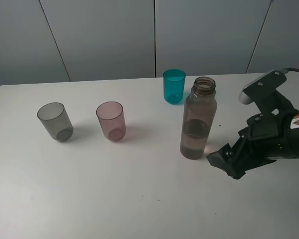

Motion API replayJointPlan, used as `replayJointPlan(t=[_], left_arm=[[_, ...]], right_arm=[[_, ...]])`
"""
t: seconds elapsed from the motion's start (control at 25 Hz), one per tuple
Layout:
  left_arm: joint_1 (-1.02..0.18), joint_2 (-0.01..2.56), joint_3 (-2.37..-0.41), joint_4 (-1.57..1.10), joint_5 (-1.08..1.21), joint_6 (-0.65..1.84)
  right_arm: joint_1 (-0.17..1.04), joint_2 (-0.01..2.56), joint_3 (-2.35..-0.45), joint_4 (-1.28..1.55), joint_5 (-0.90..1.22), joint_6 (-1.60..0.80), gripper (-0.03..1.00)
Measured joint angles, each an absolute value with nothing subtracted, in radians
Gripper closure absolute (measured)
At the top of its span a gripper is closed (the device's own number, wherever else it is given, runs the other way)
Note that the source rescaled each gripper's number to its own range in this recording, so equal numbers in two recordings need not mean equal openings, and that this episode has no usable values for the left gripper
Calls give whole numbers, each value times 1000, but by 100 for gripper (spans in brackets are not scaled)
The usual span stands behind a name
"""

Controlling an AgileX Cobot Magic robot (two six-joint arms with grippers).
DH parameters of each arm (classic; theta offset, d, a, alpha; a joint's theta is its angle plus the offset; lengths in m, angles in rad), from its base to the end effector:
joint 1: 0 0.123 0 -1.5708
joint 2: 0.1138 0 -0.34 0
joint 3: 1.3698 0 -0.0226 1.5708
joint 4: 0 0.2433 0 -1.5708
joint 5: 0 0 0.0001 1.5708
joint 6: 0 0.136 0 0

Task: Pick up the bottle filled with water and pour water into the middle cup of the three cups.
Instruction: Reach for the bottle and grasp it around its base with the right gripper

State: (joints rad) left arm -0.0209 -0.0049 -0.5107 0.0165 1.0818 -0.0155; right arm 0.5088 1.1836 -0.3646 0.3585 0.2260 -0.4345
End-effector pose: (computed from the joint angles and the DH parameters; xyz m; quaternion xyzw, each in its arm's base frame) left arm -0.0297 0.0026 0.2538 0.0018 0.8546 -0.0012 0.5192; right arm 0.1553 0.0989 0.1948 -0.2894 0.9055 0.1015 0.2933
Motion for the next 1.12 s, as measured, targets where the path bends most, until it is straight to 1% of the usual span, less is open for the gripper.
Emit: replayJointPlan(t=[0.08,0.2,0.32,0.52,0.68,0.96,1.12], left_arm=[[-21,-5,-511,17,1082,-16],[-21,-5,-511,17,1082,-16],[-21,-5,-511,17,1082,-16],[-21,-5,-511,17,1082,-16],[-21,-5,-511,17,1082,-16],[-21,-5,-511,17,1082,-16],[-21,-5,-511,17,1082,-16]], right_arm=[[518,1184,-331,359,159,-419,9],[523,1184,-268,359,0,-364,9],[526,1184,-230,353,-101,-327,9],[526,1189,-223,327,-146,-320,9],[526,1239,-223,305,-158,-301,9],[526,1374,-223,178,-248,-150,9],[526,1431,-222,55,-344,-31,9]])
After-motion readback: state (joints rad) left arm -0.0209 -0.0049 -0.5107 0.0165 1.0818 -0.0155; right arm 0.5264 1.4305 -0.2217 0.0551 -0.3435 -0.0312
